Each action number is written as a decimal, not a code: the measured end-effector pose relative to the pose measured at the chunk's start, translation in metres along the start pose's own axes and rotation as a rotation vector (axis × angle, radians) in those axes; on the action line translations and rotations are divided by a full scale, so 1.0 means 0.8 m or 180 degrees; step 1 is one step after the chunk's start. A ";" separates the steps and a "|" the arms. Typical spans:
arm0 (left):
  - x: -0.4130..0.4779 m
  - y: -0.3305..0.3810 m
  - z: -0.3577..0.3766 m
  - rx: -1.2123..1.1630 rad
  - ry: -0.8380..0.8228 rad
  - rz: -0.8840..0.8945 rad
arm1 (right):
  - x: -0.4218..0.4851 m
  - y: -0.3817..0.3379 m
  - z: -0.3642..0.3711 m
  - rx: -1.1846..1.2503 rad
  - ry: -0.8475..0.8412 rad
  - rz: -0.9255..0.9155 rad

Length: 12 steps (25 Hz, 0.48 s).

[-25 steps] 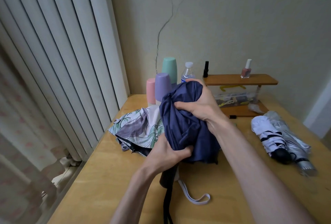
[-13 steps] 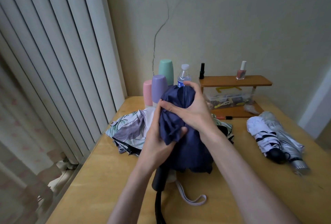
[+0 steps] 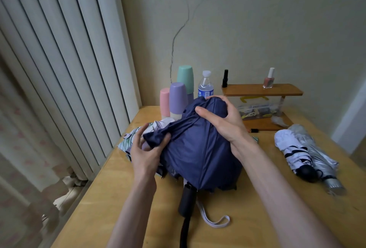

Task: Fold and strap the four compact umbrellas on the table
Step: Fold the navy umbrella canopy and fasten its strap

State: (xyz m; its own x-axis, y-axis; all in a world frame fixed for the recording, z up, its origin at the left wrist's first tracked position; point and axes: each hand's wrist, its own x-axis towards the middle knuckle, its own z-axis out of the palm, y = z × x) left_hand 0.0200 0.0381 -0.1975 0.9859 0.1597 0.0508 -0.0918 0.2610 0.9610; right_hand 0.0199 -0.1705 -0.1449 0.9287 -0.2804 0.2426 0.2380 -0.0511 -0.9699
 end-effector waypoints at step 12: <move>-0.041 0.002 0.049 0.1782 -0.1857 0.1125 | 0.004 -0.018 0.012 0.0341 0.0237 -0.0220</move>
State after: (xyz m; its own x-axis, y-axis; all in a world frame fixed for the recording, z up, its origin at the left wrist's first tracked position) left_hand -0.0068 -0.0040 -0.1869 0.8413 -0.4087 0.3539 -0.4735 -0.2411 0.8472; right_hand 0.0221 -0.1614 -0.1301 0.8863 -0.3502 0.3029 0.3334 0.0288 -0.9424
